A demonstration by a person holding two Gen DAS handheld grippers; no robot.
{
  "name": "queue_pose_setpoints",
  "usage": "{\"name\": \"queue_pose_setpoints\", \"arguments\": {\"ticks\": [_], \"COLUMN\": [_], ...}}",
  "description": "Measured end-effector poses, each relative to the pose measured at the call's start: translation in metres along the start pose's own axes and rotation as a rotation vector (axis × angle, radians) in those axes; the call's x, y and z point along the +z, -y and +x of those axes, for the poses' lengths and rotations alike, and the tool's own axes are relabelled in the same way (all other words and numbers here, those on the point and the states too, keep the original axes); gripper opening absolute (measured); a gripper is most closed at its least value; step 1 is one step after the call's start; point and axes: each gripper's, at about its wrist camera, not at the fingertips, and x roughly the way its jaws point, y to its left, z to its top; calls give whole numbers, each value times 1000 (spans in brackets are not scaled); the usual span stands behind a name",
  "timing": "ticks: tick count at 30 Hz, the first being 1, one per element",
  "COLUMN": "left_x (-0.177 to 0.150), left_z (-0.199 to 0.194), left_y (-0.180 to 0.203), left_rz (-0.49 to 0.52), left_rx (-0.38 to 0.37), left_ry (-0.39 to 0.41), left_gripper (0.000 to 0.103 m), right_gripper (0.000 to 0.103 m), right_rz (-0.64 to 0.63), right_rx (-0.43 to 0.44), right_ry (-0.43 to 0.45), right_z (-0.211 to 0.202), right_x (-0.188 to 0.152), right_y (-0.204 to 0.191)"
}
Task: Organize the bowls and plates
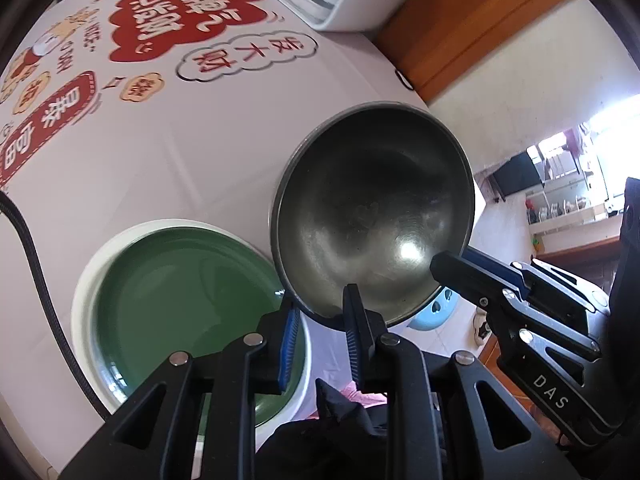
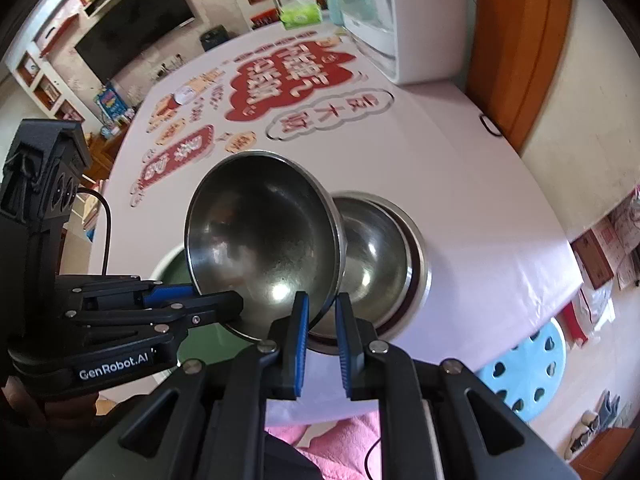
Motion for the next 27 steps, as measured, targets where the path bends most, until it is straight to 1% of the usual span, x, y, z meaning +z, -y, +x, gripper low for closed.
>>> {"name": "queue_pose_setpoints", "arguments": {"ticks": [6, 14, 20, 27], "left_x": [6, 13, 16, 22], "left_z": [18, 33, 35, 38], "left_y": [11, 9, 14, 21], "left_rz": [-4, -16, 6, 43], "left_rx": [-4, -4, 3, 3], "left_ry": [-43, -89, -107, -116], "left_gripper": [19, 19, 20, 26], "right_gripper": [14, 16, 16, 18], "right_rz": [4, 24, 58, 118], "right_rx": [-32, -44, -55, -67], "right_ry": [-50, -86, -80, -67], "right_z": [10, 25, 31, 31], "right_x": [1, 3, 2, -2], "right_y": [12, 18, 20, 26]}}
